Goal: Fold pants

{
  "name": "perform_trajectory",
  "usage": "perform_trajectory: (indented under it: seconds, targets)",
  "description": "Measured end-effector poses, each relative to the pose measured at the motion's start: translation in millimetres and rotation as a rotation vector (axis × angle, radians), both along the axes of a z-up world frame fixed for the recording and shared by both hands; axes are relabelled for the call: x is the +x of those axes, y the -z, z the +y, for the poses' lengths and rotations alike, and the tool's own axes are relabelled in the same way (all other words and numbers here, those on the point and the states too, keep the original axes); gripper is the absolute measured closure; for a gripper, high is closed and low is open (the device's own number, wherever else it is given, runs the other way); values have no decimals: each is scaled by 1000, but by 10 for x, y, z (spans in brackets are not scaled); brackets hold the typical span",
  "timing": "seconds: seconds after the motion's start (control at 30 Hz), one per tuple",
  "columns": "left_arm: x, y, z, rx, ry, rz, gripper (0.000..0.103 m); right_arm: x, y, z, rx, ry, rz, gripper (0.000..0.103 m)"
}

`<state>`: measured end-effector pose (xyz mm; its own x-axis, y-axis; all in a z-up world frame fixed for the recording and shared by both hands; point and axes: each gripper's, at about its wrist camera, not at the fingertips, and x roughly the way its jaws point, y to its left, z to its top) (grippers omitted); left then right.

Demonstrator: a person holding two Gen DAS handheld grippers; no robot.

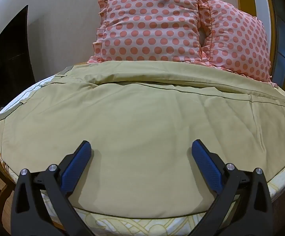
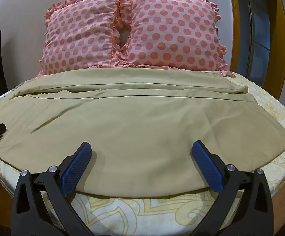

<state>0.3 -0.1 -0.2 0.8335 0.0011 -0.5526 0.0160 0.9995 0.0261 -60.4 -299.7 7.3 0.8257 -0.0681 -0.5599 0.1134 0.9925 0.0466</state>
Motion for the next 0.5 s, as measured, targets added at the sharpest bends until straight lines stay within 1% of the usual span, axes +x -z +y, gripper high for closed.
perform_trajectory:
  seconds: [0.5]
  targets:
    - [-4, 2, 5, -3, -6, -14, 2, 9, 11, 8, 0, -4, 0, 1]
